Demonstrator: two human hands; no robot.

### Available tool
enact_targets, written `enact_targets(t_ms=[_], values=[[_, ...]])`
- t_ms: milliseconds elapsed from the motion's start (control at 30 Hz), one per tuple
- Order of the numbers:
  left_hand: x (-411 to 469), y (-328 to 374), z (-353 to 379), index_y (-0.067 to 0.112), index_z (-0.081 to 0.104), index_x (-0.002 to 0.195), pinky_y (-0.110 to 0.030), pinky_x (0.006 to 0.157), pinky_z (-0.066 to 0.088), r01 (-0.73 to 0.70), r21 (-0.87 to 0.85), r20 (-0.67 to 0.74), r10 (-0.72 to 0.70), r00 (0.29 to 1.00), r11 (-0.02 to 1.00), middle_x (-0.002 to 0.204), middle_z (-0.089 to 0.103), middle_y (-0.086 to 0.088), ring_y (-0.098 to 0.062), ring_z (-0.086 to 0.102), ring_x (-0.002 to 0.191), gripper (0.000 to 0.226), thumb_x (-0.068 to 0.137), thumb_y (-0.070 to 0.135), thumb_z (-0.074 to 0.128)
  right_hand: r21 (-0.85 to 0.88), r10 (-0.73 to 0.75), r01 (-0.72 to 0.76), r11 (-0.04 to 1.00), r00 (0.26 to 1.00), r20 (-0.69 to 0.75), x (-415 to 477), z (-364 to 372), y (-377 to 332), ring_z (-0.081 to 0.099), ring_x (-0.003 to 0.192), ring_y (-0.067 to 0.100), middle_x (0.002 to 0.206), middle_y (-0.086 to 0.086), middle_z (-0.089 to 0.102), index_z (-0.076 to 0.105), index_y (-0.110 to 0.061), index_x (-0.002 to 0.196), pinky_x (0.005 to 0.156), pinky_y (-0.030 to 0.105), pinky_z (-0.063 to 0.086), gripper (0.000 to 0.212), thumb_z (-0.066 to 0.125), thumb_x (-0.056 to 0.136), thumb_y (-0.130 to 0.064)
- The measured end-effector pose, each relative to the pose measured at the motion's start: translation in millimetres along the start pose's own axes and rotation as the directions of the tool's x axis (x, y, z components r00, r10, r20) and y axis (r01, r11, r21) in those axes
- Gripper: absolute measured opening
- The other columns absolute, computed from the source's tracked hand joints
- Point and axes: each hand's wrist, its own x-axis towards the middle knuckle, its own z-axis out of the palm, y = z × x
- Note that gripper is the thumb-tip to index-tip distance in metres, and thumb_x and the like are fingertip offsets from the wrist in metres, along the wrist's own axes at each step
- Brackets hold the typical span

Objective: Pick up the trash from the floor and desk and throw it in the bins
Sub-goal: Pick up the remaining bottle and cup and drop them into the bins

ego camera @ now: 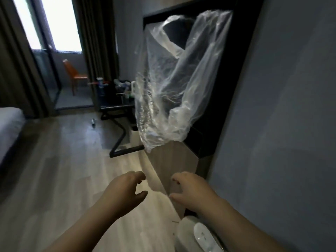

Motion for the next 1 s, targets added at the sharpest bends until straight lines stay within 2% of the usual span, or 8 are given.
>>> enact_targets(t_ms=[67, 200, 367, 467, 567, 700, 800, 1000], values=[[13, -24, -13, 0.033, 0.049, 0.125, -0.015, 0.08, 0.041, 0.068, 0.019, -0.044, -0.067, 0.997, 0.998, 0.119, 0.057, 0.016, -0.003, 0.056, 0.105, 0.041, 0.087, 0.047, 0.057, -0.006, -0.084, 0.084, 0.996, 0.996, -0.006, 42, 0, -13, 0.056, 0.104, 0.02, 0.117, 0.001, 0.059, 0.056, -0.022, 0.122, 0.08, 0.027, 0.043, 0.046, 0.063, 0.079, -0.039], [43, -66, -38, 0.033, 0.049, 0.124, -0.019, 0.086, 0.045, 0.207, 0.014, -0.126, -0.204, 0.971, 0.978, 0.119, 0.057, 0.016, -0.004, 0.055, 0.107, 0.041, 0.087, 0.047, 0.057, -0.019, -0.221, 0.22, 0.975, 0.975, -0.015, 123, -7, -35, 0.055, 0.112, 0.019, 0.123, -0.002, 0.059, 0.054, -0.025, 0.127, 0.089, 0.029, 0.045, 0.051, 0.061, 0.079, -0.041], [85, -107, -64, 0.034, 0.048, 0.126, -0.014, 0.082, 0.038, 0.331, 0.016, -0.209, -0.321, 0.924, 0.943, 0.12, 0.056, 0.017, -0.002, 0.053, 0.108, 0.041, 0.088, 0.048, 0.056, 0.0, -0.344, 0.344, 0.939, 0.939, -0.006, 210, -19, -55, 0.054, 0.115, 0.015, 0.127, -0.006, 0.056, 0.051, -0.027, 0.132, 0.091, 0.03, 0.045, 0.053, 0.06, 0.082, -0.043], [108, -135, -71, 0.034, 0.048, 0.125, -0.016, 0.086, 0.042, 0.395, -0.012, -0.219, -0.388, 0.895, 0.919, 0.12, 0.055, 0.016, -0.002, 0.052, 0.107, 0.041, 0.087, 0.048, 0.058, 0.011, -0.402, 0.402, 0.916, 0.916, 0.013, 260, -19, -67, 0.053, 0.115, 0.013, 0.128, -0.006, 0.056, 0.05, -0.026, 0.133, 0.091, 0.029, 0.044, 0.053, 0.06, 0.084, -0.041], [127, -170, -76, 0.034, 0.049, 0.124, -0.015, 0.084, 0.042, 0.448, -0.017, -0.205, -0.442, 0.873, 0.894, 0.12, 0.055, 0.017, -0.001, 0.053, 0.106, 0.042, 0.086, 0.049, 0.059, 0.036, -0.428, 0.427, 0.904, 0.903, 0.034, 307, -12, -81, 0.051, 0.116, 0.011, 0.127, -0.007, 0.056, 0.05, -0.025, 0.133, 0.088, 0.026, 0.042, 0.051, 0.058, 0.085, -0.04], [153, -229, -80, 0.034, 0.05, 0.124, -0.015, 0.083, 0.042, 0.497, -0.03, -0.2, -0.493, 0.847, 0.867, 0.119, 0.056, 0.017, -0.001, 0.053, 0.105, 0.042, 0.086, 0.049, 0.058, 0.02, -0.44, 0.439, 0.898, 0.896, 0.054, 371, 6, -108, 0.052, 0.116, 0.013, 0.127, -0.006, 0.057, 0.051, -0.025, 0.132, 0.09, 0.029, 0.045, 0.05, 0.057, 0.085, -0.042], [175, -280, -87, 0.034, 0.049, 0.125, -0.016, 0.084, 0.042, 0.511, -0.031, -0.196, -0.506, 0.84, 0.859, 0.121, 0.055, 0.017, -0.002, 0.054, 0.107, 0.043, 0.086, 0.05, 0.058, 0.007, -0.438, 0.439, 0.899, 0.895, 0.08, 421, 23, -135, 0.053, 0.116, 0.014, 0.125, -0.005, 0.058, 0.052, -0.024, 0.131, 0.092, 0.032, 0.047, 0.05, 0.058, 0.085, -0.041], [212, -393, -133, 0.033, 0.05, 0.124, -0.017, 0.086, 0.044, 0.513, -0.03, -0.217, -0.507, 0.834, 0.858, 0.12, 0.056, 0.016, -0.002, 0.055, 0.107, 0.043, 0.085, 0.049, 0.058, 0.065, -0.394, 0.39, 0.919, 0.916, 0.079, 521, 41, -210, 0.055, 0.108, 0.011, 0.119, -0.007, 0.061, 0.054, -0.024, 0.127, 0.086, 0.027, 0.047, 0.048, 0.061, 0.083, -0.042]])
